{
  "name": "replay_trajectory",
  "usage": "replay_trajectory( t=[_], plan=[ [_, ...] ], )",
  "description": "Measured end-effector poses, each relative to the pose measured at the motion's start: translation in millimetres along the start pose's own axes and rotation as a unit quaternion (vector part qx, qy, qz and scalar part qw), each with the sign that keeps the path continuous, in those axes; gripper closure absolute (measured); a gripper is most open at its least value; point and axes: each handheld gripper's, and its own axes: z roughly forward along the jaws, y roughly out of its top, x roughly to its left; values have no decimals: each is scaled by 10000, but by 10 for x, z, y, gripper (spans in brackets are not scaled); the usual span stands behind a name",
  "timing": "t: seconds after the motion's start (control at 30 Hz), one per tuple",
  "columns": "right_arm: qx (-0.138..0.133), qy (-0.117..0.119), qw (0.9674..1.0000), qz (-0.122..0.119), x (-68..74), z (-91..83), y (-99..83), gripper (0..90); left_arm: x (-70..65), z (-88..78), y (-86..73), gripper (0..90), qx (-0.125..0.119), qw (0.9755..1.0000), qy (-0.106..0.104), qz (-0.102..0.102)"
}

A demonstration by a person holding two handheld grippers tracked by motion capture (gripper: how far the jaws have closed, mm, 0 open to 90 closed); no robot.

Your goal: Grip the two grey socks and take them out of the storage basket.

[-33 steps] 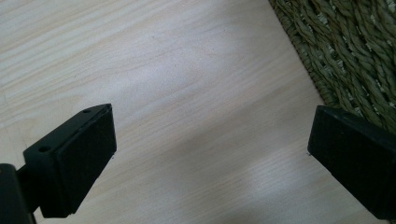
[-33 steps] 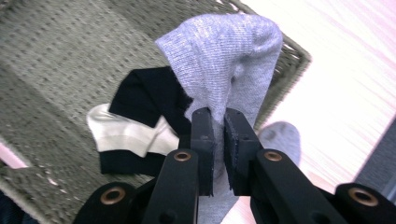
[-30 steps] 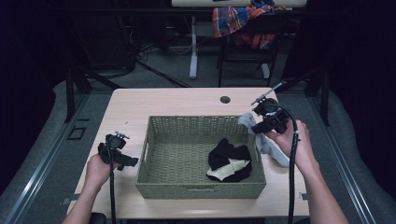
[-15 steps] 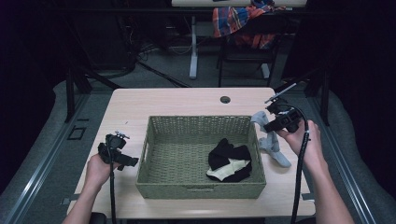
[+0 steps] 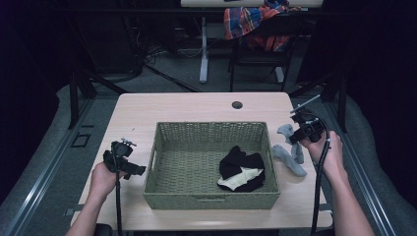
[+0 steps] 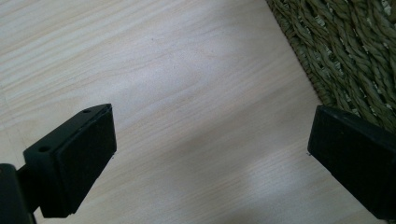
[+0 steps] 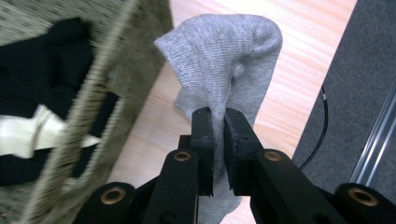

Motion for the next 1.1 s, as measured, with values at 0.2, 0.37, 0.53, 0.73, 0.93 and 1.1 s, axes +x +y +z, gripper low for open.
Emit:
replay_trajectory(
  t=[0.2, 0.37, 0.53, 0.73, 0.93, 1.1],
  plan=[
    [250, 23, 9996, 97, -81, 226, -28, 839, -1, -1, 2, 12, 9, 10000, -2, 7],
    [401, 51, 9991, 116, -113, 388, -57, 838, -1, -1, 1, 12, -2, 10000, 4, 6],
    [524, 43, 9985, 150, -136, 515, -78, 837, -1, -3, 2, 12, 5, 10000, -1, 9],
    [704, 61, 9974, 139, -137, 698, -93, 834, -3, -3, 4, 12, 7, 10000, -2, 8],
    [807, 139, 9963, 244, -156, 862, -120, 808, -1, -1, 4, 12, 12, 10000, -4, 4],
    [848, 228, 9958, 261, -186, 895, -125, 709, -1, -3, 4, 12, 7, 10000, 3, 7]
  ],
)
